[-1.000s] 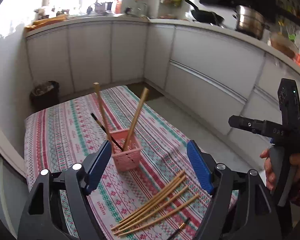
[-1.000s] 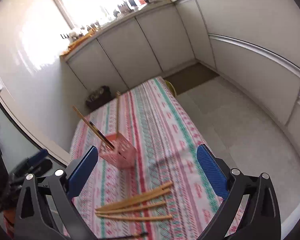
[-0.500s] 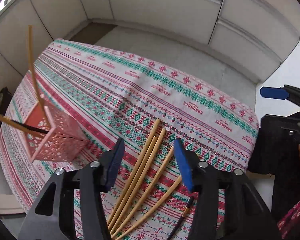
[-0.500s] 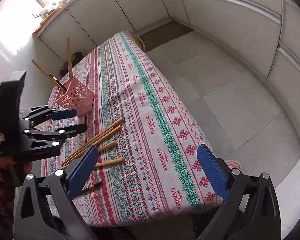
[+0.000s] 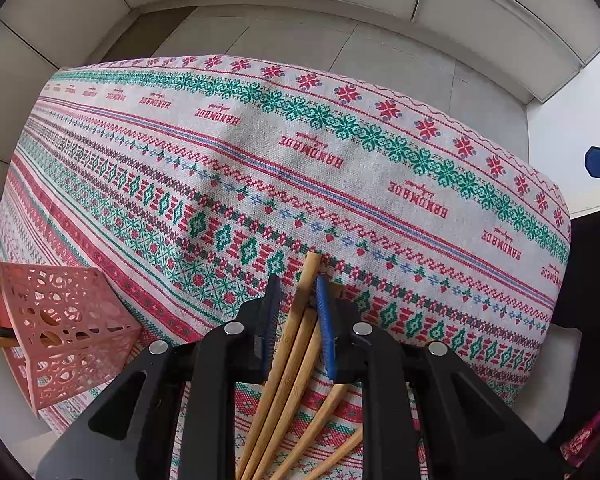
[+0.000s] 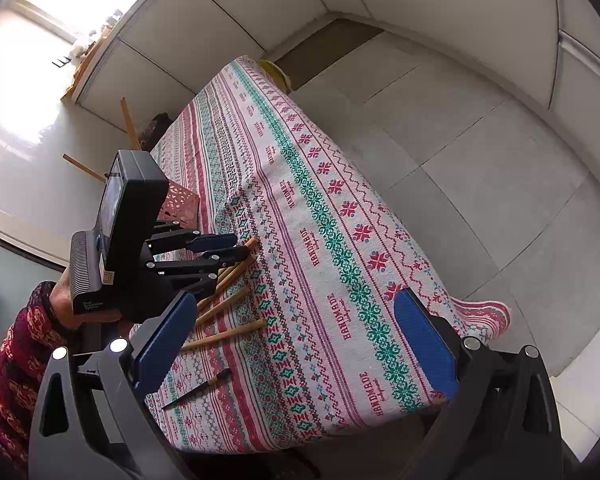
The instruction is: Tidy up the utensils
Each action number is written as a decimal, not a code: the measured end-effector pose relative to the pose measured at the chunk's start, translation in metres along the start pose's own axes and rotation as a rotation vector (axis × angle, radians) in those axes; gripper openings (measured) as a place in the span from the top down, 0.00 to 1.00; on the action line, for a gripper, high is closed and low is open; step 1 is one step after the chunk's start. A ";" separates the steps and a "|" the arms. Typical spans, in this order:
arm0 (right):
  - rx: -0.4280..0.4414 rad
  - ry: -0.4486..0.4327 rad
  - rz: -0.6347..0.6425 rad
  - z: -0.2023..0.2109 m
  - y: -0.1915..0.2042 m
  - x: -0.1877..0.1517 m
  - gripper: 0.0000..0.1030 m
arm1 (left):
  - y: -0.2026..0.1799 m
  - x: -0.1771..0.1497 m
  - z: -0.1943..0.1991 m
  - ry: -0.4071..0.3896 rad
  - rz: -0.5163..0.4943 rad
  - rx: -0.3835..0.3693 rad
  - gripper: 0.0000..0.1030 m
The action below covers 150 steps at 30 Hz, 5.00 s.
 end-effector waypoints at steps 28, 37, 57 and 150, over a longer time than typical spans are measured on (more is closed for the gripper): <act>-0.070 0.281 -0.341 -0.089 0.014 -0.059 0.23 | 0.093 -0.112 0.185 -0.503 0.595 0.220 0.92; -0.255 0.297 -0.439 -0.114 0.024 -0.067 0.38 | 0.099 -0.173 0.253 -0.681 0.802 0.237 0.93; -0.336 0.248 -0.284 -0.178 0.080 -0.064 0.87 | 0.126 -0.243 0.298 -0.841 0.995 0.252 0.98; -0.201 -0.010 0.112 -0.070 0.061 -0.024 0.93 | 0.088 -0.191 0.265 -0.777 1.003 0.152 0.96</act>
Point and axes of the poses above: each gripper's, at about its wrist camera, not at the fingertips, and z roughly against the way its jaws point, y to its left, x to its top, the point moved 9 cm from there along -z, roughly the way its jaws point, and after that the axes turned 8 degrees about x, right-handed, at the moved point
